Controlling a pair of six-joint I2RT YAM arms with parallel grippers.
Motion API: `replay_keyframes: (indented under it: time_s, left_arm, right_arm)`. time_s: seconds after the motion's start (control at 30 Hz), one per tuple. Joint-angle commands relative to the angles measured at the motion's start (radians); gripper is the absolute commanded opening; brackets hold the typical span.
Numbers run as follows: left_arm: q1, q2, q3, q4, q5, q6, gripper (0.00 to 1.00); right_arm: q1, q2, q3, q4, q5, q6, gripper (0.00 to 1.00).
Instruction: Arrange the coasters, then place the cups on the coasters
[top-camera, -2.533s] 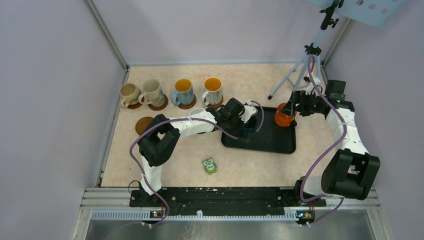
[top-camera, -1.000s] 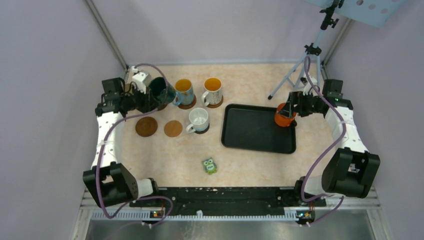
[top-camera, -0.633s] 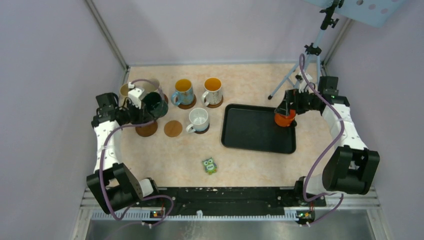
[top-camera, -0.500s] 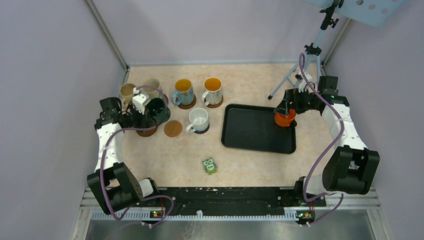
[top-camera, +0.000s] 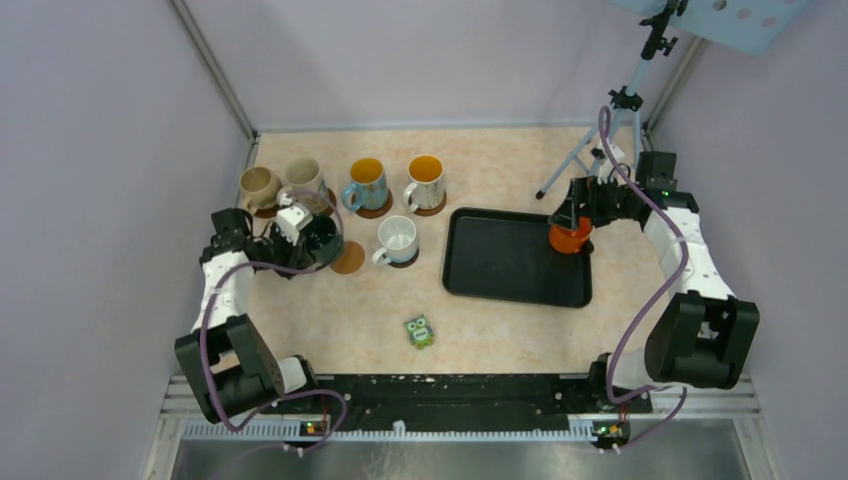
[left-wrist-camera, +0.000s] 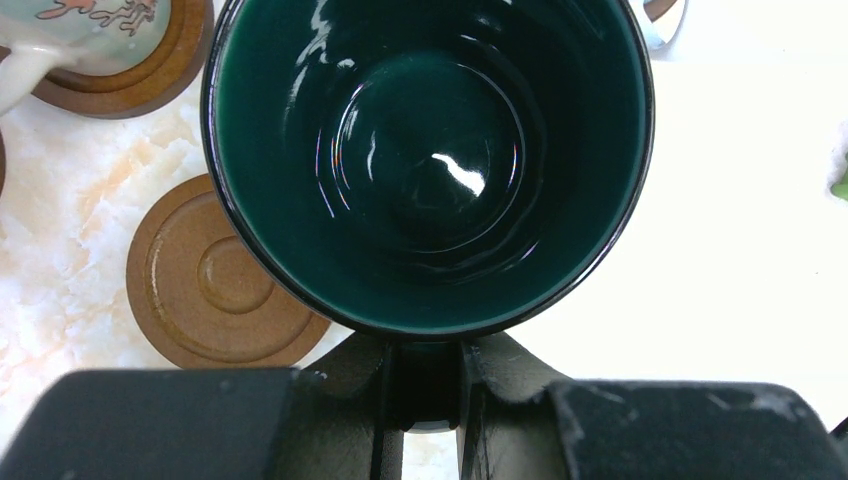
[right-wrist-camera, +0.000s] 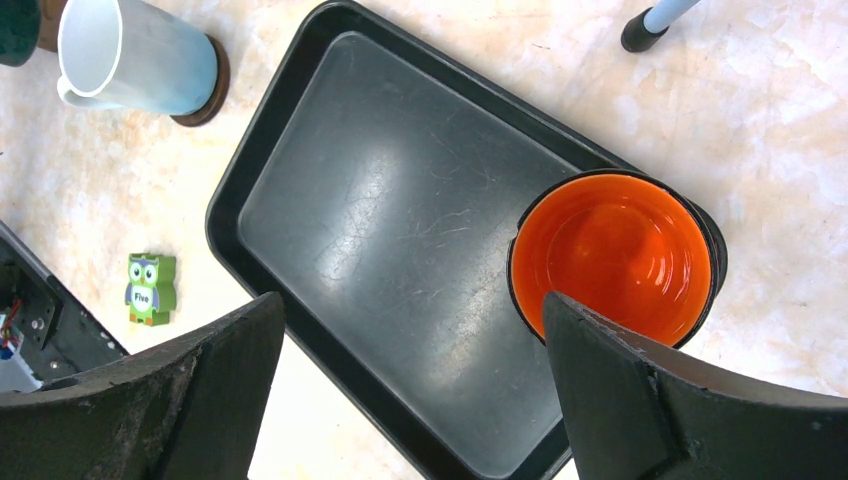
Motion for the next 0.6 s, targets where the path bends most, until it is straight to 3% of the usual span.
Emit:
replay_keyframes:
  time_s: [0.0,0.57]
  left_arm:
    - [-0.009,-0.004,-0.017,0.081,0.048,0.043,0.0]
    - [-0.117,0.047,-0.106,0.242,-0.039,-0.061,0.0]
  right_arm:
    - [0.003,-0.004,0.019,0.029,-0.01,0.006,0.98]
    - [0.004,0.0,0.018,0.031,-0.009,0.008,0.98]
